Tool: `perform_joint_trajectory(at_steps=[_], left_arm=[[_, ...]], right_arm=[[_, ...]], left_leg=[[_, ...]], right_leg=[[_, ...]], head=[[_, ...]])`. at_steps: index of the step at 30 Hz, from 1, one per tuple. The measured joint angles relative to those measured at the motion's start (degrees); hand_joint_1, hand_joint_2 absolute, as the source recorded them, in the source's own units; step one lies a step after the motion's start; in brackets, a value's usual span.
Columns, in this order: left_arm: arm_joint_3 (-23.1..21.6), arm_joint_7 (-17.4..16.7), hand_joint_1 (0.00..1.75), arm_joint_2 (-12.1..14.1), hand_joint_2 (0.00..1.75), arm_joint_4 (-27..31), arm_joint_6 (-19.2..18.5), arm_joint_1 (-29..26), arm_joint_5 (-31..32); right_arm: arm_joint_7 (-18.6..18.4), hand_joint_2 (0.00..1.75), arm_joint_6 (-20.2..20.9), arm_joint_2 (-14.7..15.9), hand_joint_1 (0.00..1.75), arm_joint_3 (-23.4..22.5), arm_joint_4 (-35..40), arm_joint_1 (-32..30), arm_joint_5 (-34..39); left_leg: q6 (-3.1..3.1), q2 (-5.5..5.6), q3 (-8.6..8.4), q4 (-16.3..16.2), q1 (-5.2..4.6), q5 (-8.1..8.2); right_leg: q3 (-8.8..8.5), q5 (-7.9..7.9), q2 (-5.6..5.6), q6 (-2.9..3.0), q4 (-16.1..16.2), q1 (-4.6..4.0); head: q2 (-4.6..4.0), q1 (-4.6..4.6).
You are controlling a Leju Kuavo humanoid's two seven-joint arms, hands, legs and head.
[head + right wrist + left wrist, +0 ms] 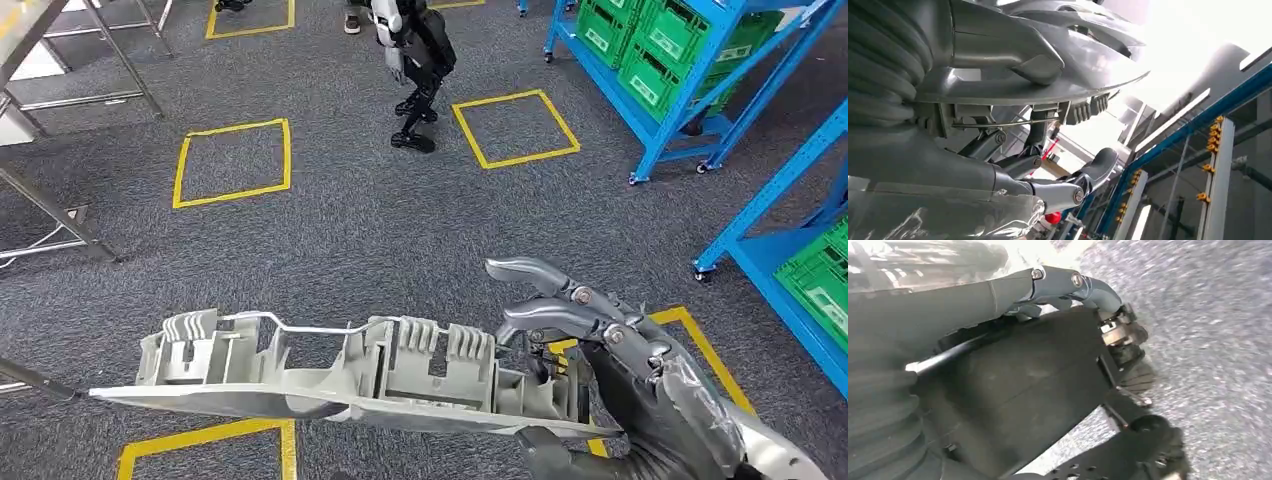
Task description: Take the parts from the cabinet and place them on the table.
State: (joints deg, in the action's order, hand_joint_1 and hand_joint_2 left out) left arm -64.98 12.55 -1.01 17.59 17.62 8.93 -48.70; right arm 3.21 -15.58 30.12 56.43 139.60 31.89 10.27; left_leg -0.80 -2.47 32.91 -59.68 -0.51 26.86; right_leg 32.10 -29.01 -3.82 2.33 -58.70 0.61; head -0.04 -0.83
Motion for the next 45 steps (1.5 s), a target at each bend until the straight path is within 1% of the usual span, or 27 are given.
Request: perform_joint_trajectory(at_steps=[2, 5, 7, 8, 10, 11, 12, 14, 15, 16, 20, 21, 23, 25, 26, 28, 30, 31, 32, 35, 36, 37, 38, 40, 41, 43, 45], left_arm=[[-0.02, -0.18, 0.00, 0.11, 1.75, -0.02, 0.00, -0.04, 0.02], [-0.02, -0.18, 0.00, 0.26, 1.75, -0.02, 0.02, -0.14, 0.07], [-0.02, -0.24, 0.00, 0.22, 1.75, -0.02, 0.04, 0.00, 0.05], [-0.02, -0.28, 0.00, 0.22, 1.75, -0.02, 0.07, 0.01, 0.04], [-0.02, -0.31, 0.00, 0.22, 1.75, -0.02, 0.07, -0.01, 0.09], [-0.02, -0.33, 0.00, 0.22, 1.75, -0.02, 0.07, 0.01, 0.11], [-0.04, -0.33, 0.00, 0.22, 1.75, -0.02, 0.07, 0.04, 0.13], [-0.04, -0.35, 0.00, 0.17, 1.75, 0.00, 0.07, 0.17, 0.13], [-0.04, -0.35, 0.00, 0.17, 1.75, 0.02, 0.09, 0.22, 0.13], [-0.04, -0.37, 0.00, 0.17, 1.75, 0.04, 0.13, 0.30, 0.13], [-0.13, -0.37, 0.00, 0.22, 1.75, 0.04, 0.39, 0.47, 0.17], [-0.17, -0.37, 0.00, 0.26, 1.75, 0.07, 0.42, 0.47, 0.15], [-0.37, -0.50, 0.00, 0.28, 1.75, 0.09, 0.70, 0.47, 0.13], [-0.42, -0.44, 0.00, 0.31, 1.75, 0.09, 0.74, 0.93, 0.15], [-0.44, -0.42, 0.00, 0.31, 1.75, 0.11, 0.74, 1.06, 0.15], [-0.50, -0.44, 0.00, 0.33, 1.75, 0.15, 0.72, 1.00, 0.11], [-0.70, -0.70, 0.00, 0.35, 1.75, 0.15, 0.72, 0.66, 0.04], [-0.85, -0.83, 0.00, 0.37, 1.75, 0.15, 0.70, 0.40, 0.00], [-0.94, -0.81, 0.00, 0.35, 1.75, 0.17, 0.70, 0.35, 0.00], [-1.05, -0.74, 0.00, 0.39, 1.75, 0.17, 0.70, 0.10, -0.02], [-1.07, -0.66, 0.00, 0.39, 1.75, 0.18, 0.70, 0.12, -0.13], [-1.09, -0.57, 0.00, 0.37, 1.75, 0.20, 0.70, 0.14, -0.37], [-1.11, -0.52, 0.00, 0.37, 1.75, 0.20, 0.77, 0.15, -0.61], [-1.18, -0.44, 0.00, 0.35, 1.75, 0.22, 0.72, 0.20, -0.74], [-1.20, -0.33, 0.00, 0.35, 1.75, 0.22, 0.72, 0.21, -0.79], [-1.20, -0.24, 0.00, 0.35, 1.75, 0.24, 0.72, 0.25, -0.81], [-1.20, -0.20, 0.00, 0.33, 1.75, 0.28, 0.72, 0.34, -0.83]], right_arm=[[0.02, 1.75, 0.02, 0.02, 1.75, -0.07, 0.00, -0.01, 0.04], [0.02, 1.75, 0.09, 0.02, 1.75, -0.15, 0.00, 0.02, 0.09], [0.11, 1.75, 0.09, 0.11, 1.75, -0.28, 0.00, 0.09, 0.09], [0.17, 1.75, 0.09, 0.13, 1.75, -0.31, -0.02, 0.03, 0.09], [0.17, 1.75, 0.09, 0.17, 1.75, -0.31, -0.02, -0.12, 0.11], [0.15, 1.75, 0.09, 0.22, 1.75, -0.28, -0.02, -0.19, 0.11], [0.15, 1.75, 0.09, 0.22, 1.75, -0.28, -0.02, -0.21, 0.11], [0.15, 1.75, 0.09, 0.22, 1.75, -0.28, -0.02, -0.15, 0.09], [0.13, 1.75, 0.09, 0.22, 1.75, -0.28, -0.02, -0.11, 0.07], [0.09, 1.75, 0.09, 0.22, 1.75, -0.26, -0.02, -0.10, 0.07], [-0.11, 1.75, 0.13, 0.24, 1.75, -0.33, -0.02, -0.01, 0.02], [-0.13, 1.75, 0.13, 0.22, 1.75, -0.35, -0.02, 0.04, 0.02], [-0.13, 1.75, 0.13, 0.24, 1.75, -0.48, -0.02, 0.04, 0.02], [-0.17, 1.75, 0.20, 0.24, 1.75, -0.44, -0.02, 0.00, 0.02], [-0.20, 1.75, 0.20, 0.24, 1.75, -0.44, -0.02, 0.00, 0.02], [-0.20, 1.75, 0.20, 0.22, 1.75, -0.44, -0.02, 0.02, 0.02], [-0.20, 1.75, 0.24, 0.22, 1.75, -0.44, -0.02, 0.02, 0.02], [-0.20, 1.75, 0.24, 0.24, 1.75, -0.44, -0.02, 0.03, 0.02], [-0.20, 1.75, 0.24, 0.24, 1.75, -0.46, -0.02, 0.07, 0.04], [-0.22, 1.75, 0.26, 0.24, 1.75, -0.44, -0.02, 0.05, 0.09], [-0.22, 1.75, 0.24, 0.24, 1.75, -0.50, -0.02, 0.04, 0.09], [-0.24, 1.75, 0.26, 0.28, 1.75, -0.52, -0.02, 0.12, 0.09], [-0.22, 1.75, 0.26, 0.31, 1.75, -0.55, -0.02, 0.15, 0.09], [-0.24, 1.75, 0.26, 0.37, 1.75, -0.50, -0.02, -0.03, 0.15], [-0.24, 1.75, 0.26, 0.37, 1.75, -0.48, -0.04, -0.05, 0.15], [-0.24, 1.75, 0.26, 0.44, 1.75, -0.48, -0.07, -0.05, 0.17], [-0.24, 1.75, 0.26, 0.44, 1.75, -0.48, -0.07, 0.00, 0.17]], left_leg=[[0.76, -0.33, -0.85, 1.40, -0.52, 0.92], [1.70, 1.30, -0.94, 2.60, -0.44, 0.49], [2.10, 2.14, -1.26, 3.16, -0.01, 0.04], [2.24, 2.54, -1.26, 3.16, -0.01, 0.05], [2.35, 3.53, -1.25, 3.09, -0.13, 0.12], [2.36, 4.06, -1.32, 3.07, -0.14, 0.13], [2.34, 4.63, -1.43, 3.03, -0.13, 0.20], [1.98, 6.00, -1.78, 2.76, -0.05, 0.51], [1.74, 6.53, -1.78, 2.46, -0.03, 0.82], [1.43, 6.83, -1.41, 2.11, -0.30, 1.03], [0.23, 8.61, -0.87, 2.06, 0.18, 1.03], [-0.06, 7.45, -0.94, 1.44, 0.15, 1.51], [-0.73, 4.06, 2.04, -4.66, 0.28, 5.09], [-1.07, 3.27, 6.32, -13.71, 0.55, 8.60], [-1.12, 3.15, 7.36, -15.76, 0.64, 8.85], [-1.06, 3.02, 5.77, -12.24, 0.78, 5.67], [-0.63, 1.69, 0.72, -2.06, 0.73, 0.31], [-0.41, -0.39, -0.57, 0.34, 0.35, 0.88], [0.03, -0.46, -0.74, 1.73, -0.10, 0.85], [1.16, 1.05, -0.67, 1.83, -0.41, 0.81], [1.69, 1.61, -1.12, 2.47, 0.03, 0.38], [1.82, 2.01, -1.21, 2.65, 0.04, 0.29], [2.01, 2.30, -1.20, 2.65, 0.13, 0.31], [2.29, 3.23, -1.18, 2.63, 0.06, 0.33], [2.31, 3.80, -1.20, 2.58, -0.04, 0.34], [2.33, 4.98, -1.41, 2.53, -0.08, 0.42], [2.05, 6.28, -1.71, 2.35, -0.05, 0.69]], right_leg=[[0.31, -0.06, -0.74, -0.61, -0.11, -0.33], [0.06, -0.13, -2.33, -1.53, 0.24, -0.33], [1.69, -2.28, 2.45, -1.84, -3.04, 0.07], [3.88, -4.33, 3.32, -1.92, -7.32, 0.10], [8.60, -7.11, 3.54, -2.18, -15.86, 0.08], [9.67, -6.62, 3.54, -2.21, -17.28, 0.10], [9.44, -4.84, 3.54, -2.24, -16.01, 0.12], [5.68, 1.25, 4.20, -2.21, -6.76, 0.38], [3.63, 3.35, 5.85, -2.23, -1.79, 0.65], [2.96, 2.12, 7.68, -2.28, -1.05, 0.80], [2.86, 2.24, 5.89, -1.17, -0.41, 0.55], [2.56, 2.36, 5.21, -0.78, -0.11, 0.71], [2.04, 2.00, 4.11, -0.18, -0.01, 0.53], [1.90, 1.76, 2.72, 0.00, -0.04, 0.35], [1.85, 1.67, 2.07, -0.02, -0.04, 0.28], [1.62, 1.43, 0.99, -0.13, -0.08, 0.20], [0.96, 1.07, 0.04, -0.51, -0.09, 0.19], [0.75, 0.97, -0.30, -0.77, 0.06, 0.19], [0.88, 0.83, -0.72, -1.09, -0.20, -0.22], [0.82, 0.91, -2.31, -2.06, 0.03, 0.11], [0.87, 0.45, -2.37, -2.43, -0.08, 0.25], [1.17, -0.36, 0.42, -2.68, -1.19, 0.49], [2.68, -2.17, 2.22, -2.66, -4.22, 0.51], [7.64, -6.16, 3.42, -2.75, -13.77, 0.49], [9.59, -6.71, 3.46, -2.75, -17.18, 0.46], [9.46, -3.83, 3.51, -2.57, -15.58, 0.44], [5.49, 1.92, 4.59, -2.23, -6.20, 0.51]], head=[[0.00, -0.06], [0.00, -0.02], [0.00, 0.39], [0.00, 0.83], [0.00, 1.03], [0.00, 1.03], [0.00, 1.07], [0.00, 1.25], [0.00, 1.33], [0.00, 1.38], [0.00, 1.23], [0.00, 1.20], [0.00, 0.51], [0.00, 0.40], [0.00, 0.40], [0.00, 0.31], [0.00, 0.20], [0.00, 0.18], [0.00, 0.07], [0.00, 0.31], [0.00, 0.31], [0.00, 0.46], [0.00, 0.62], [0.00, 1.31], [0.00, 1.36], [0.00, 1.38], [0.00, 1.47]])
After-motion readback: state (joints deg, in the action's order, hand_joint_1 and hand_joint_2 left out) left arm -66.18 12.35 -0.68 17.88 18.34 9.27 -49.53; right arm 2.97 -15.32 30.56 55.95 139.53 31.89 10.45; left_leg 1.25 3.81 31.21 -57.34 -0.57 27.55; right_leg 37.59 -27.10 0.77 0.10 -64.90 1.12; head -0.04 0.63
